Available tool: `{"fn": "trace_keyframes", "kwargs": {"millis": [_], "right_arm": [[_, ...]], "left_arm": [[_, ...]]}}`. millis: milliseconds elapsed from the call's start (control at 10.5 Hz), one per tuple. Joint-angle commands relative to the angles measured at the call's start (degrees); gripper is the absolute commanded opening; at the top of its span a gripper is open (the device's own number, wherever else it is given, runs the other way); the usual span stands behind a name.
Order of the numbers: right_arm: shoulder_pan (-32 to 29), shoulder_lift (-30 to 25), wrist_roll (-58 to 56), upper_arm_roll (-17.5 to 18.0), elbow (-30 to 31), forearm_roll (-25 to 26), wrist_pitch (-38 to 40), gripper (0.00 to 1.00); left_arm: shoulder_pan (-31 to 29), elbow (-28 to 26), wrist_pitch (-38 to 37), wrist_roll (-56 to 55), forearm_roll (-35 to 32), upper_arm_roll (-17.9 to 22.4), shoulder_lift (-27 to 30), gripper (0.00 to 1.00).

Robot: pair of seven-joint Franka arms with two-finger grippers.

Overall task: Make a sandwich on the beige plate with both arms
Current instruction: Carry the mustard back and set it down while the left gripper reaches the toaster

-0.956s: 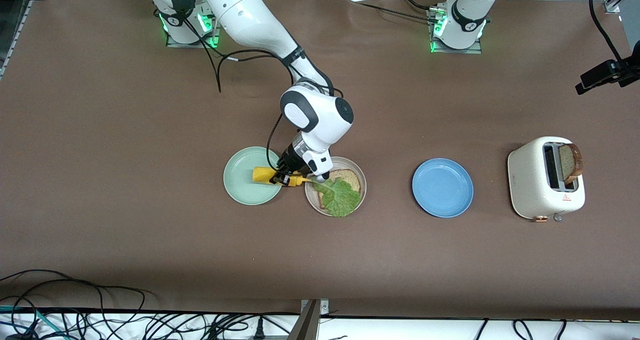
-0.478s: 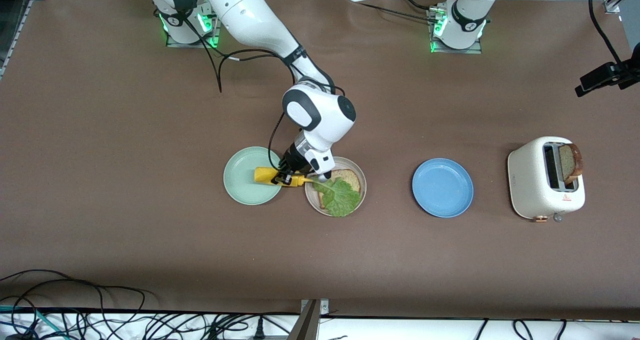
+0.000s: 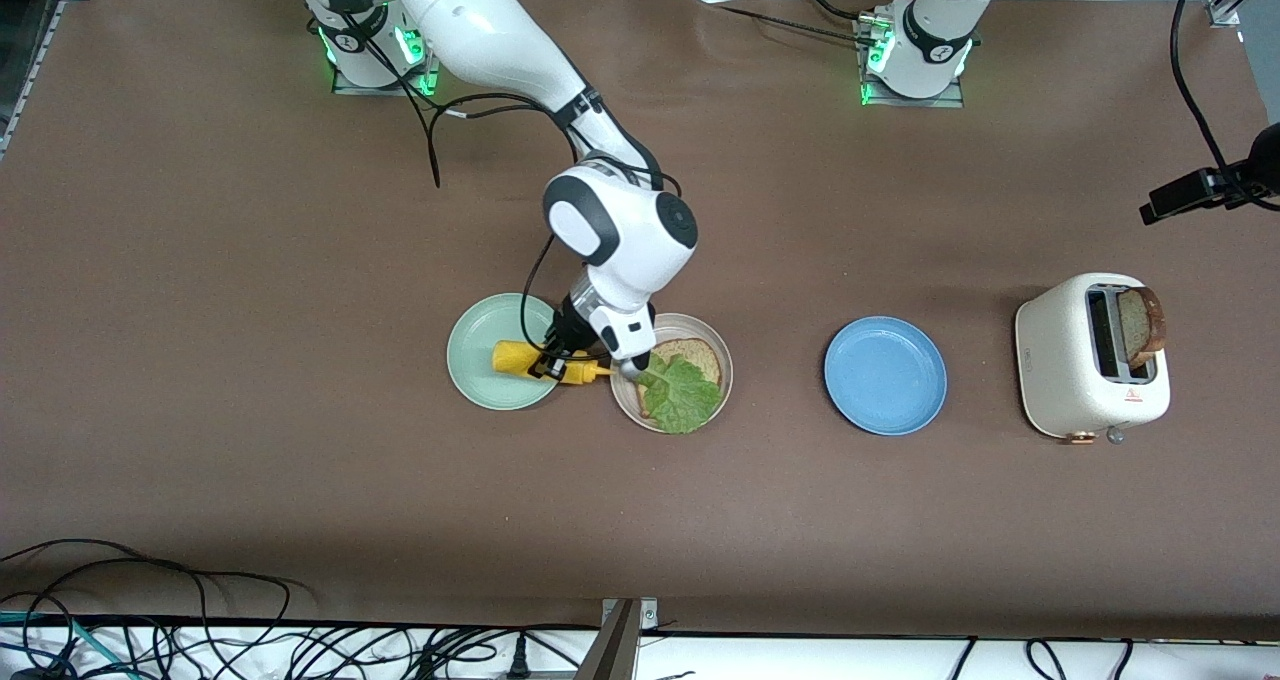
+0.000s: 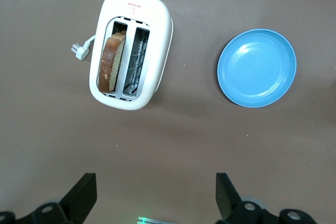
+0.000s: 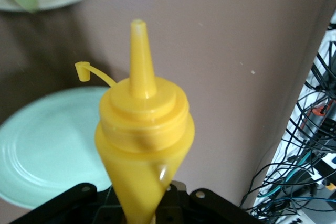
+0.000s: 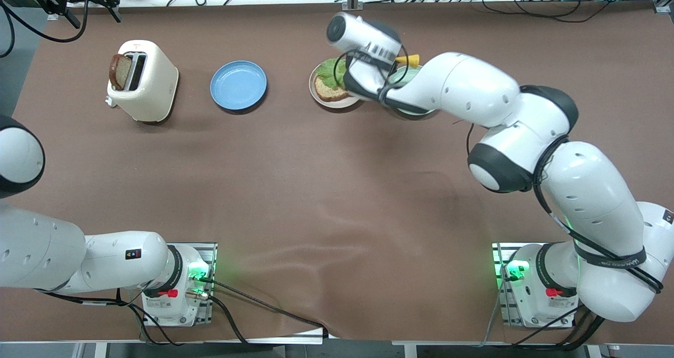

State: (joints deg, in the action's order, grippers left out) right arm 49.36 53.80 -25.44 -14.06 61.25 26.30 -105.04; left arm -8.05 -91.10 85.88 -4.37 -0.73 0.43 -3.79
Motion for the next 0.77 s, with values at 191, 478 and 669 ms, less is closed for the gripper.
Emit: {"fn": "trace_keyframes", "kwargs": {"millis": [191,478,669], "right_arm": [[-8.2,-8.0,-3.0,0.5,2.4,-14.3,1.6,0.06],[-15.1,-16.1,-9.2,0.5,10.7,-24.9,-0.5,0.06],[-19.5,-21.5,-14.4,0.5,18.0,-32.2,-4.4,0.06]], "left_arm": [[-4.2,2.6,-0.6,0.7,-1.7,-0.3,-8.7,1.0],[-6.1,3.3,3.3,8.5,-2.1,-0.3,-11.4,1.0],[-8.3,3.0,6.7,15.7,-2.2,-0.3,-15.4,1.0]]}}
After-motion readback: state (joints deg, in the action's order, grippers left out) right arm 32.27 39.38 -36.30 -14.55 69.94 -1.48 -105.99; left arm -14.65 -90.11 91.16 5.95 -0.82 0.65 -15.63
